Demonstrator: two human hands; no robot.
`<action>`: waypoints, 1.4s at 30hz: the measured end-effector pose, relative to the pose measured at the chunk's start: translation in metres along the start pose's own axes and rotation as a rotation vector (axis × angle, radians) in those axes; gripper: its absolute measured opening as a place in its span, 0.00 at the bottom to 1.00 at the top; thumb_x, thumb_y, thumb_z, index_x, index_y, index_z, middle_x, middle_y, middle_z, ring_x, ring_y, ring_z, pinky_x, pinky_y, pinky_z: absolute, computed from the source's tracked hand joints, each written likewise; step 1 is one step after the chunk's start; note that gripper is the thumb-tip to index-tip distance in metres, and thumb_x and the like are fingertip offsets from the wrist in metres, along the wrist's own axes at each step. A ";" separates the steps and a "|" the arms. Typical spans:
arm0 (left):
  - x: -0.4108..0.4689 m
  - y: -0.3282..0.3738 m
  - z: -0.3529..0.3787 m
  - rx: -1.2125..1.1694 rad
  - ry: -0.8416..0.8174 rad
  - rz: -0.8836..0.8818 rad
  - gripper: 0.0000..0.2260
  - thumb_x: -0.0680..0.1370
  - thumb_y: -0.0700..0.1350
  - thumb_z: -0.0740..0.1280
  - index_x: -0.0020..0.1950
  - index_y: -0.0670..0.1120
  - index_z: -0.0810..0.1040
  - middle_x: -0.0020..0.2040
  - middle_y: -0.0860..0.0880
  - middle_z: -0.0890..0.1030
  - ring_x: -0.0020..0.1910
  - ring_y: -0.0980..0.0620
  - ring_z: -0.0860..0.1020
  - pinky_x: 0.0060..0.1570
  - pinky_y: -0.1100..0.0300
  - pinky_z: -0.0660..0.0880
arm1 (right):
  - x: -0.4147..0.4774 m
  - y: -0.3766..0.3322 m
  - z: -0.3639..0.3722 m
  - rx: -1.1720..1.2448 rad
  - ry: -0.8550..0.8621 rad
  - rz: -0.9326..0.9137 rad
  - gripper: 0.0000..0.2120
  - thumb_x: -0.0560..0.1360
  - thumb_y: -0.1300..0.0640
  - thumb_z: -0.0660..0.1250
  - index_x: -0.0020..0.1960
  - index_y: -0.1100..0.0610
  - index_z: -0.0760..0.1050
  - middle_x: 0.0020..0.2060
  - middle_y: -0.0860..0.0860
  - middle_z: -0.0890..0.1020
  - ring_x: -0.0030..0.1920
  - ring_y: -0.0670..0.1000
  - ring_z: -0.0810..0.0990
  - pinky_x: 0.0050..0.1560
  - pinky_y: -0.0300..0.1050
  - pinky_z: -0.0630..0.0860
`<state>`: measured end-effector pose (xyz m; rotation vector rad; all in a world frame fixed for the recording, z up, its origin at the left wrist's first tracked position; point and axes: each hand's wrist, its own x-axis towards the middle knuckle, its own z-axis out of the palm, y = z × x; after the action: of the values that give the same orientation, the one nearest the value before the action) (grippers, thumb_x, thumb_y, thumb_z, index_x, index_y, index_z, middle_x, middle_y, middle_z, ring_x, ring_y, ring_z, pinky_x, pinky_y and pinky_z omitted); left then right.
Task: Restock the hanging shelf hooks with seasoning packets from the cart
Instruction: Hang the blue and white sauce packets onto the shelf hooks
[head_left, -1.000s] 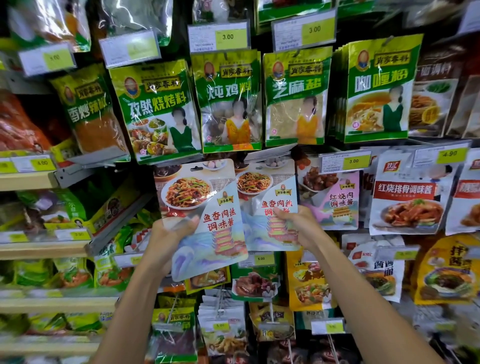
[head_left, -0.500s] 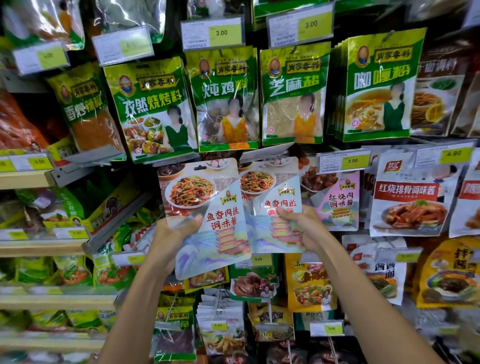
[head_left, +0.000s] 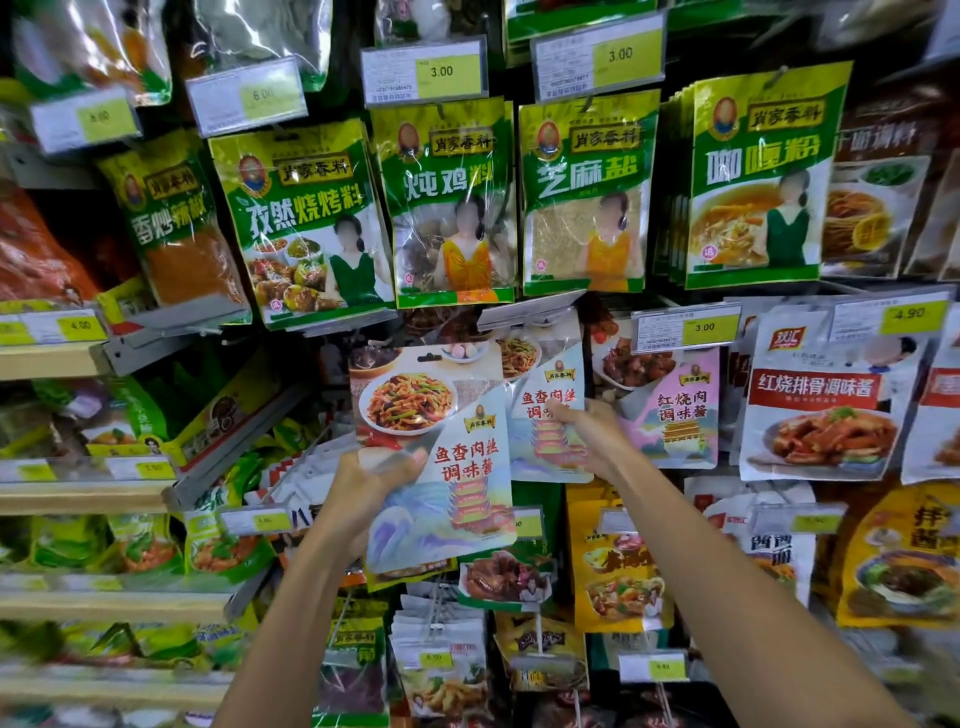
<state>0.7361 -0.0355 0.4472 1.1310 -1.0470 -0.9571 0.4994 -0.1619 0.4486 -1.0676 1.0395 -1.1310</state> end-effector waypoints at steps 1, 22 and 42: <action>0.000 -0.005 0.001 0.004 -0.015 -0.016 0.07 0.74 0.36 0.71 0.47 0.33 0.80 0.46 0.36 0.84 0.46 0.38 0.83 0.47 0.43 0.81 | -0.001 0.004 -0.002 -0.022 0.005 -0.014 0.15 0.76 0.57 0.69 0.60 0.62 0.74 0.46 0.59 0.83 0.43 0.59 0.84 0.45 0.57 0.82; 0.054 -0.022 0.086 -0.123 -0.288 -0.118 0.05 0.67 0.41 0.74 0.42 0.46 0.86 0.45 0.42 0.85 0.43 0.44 0.84 0.37 0.55 0.80 | -0.063 -0.069 -0.069 -1.181 0.709 -1.291 0.15 0.78 0.61 0.63 0.65 0.63 0.74 0.64 0.58 0.76 0.65 0.58 0.74 0.68 0.51 0.65; 0.102 -0.048 0.108 0.009 0.205 -0.022 0.06 0.68 0.41 0.78 0.41 0.45 0.82 0.46 0.42 0.85 0.41 0.49 0.83 0.44 0.58 0.78 | -0.030 -0.061 -0.085 -1.274 0.682 -1.294 0.19 0.78 0.59 0.66 0.66 0.66 0.72 0.62 0.62 0.76 0.65 0.61 0.73 0.68 0.53 0.68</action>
<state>0.6531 -0.1664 0.4267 1.2227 -0.8752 -0.8350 0.4020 -0.1478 0.4962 -2.7241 1.7305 -1.9546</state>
